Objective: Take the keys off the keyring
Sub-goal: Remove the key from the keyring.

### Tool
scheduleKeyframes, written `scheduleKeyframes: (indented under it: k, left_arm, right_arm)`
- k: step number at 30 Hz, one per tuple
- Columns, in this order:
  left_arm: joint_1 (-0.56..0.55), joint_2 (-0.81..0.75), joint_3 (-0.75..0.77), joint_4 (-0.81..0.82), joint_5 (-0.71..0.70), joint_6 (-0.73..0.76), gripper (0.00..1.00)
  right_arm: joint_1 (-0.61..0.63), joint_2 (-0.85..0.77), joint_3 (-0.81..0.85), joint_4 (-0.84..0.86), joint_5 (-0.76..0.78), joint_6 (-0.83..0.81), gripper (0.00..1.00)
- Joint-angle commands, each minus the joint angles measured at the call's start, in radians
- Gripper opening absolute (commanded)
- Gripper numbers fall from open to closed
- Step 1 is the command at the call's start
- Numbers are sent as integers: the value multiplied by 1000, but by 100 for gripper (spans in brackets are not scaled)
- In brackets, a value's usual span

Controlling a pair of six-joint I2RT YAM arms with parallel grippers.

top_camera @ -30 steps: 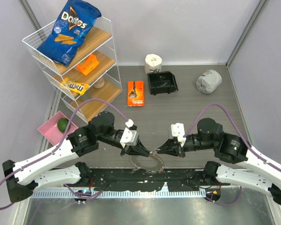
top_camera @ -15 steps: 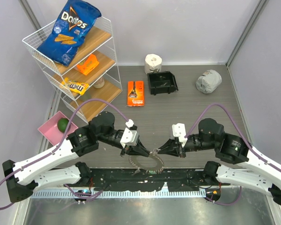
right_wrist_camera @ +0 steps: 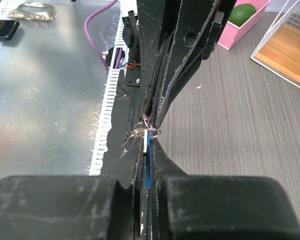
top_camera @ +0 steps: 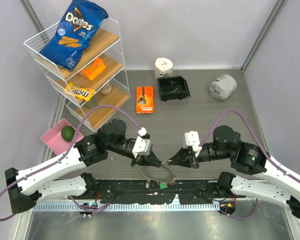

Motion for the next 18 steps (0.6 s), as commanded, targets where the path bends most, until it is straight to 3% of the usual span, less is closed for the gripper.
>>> scheduleKeyframes:
  k: [1,18]
  left_arm:
    - [-17,7,44,-44,-27,27,0]
    - [-22,142,191,-213,-162,-50,0]
  right_arm:
    - [1,3,76,72,-31,6,5]
    - [1,46,74,131,-97,41,5]
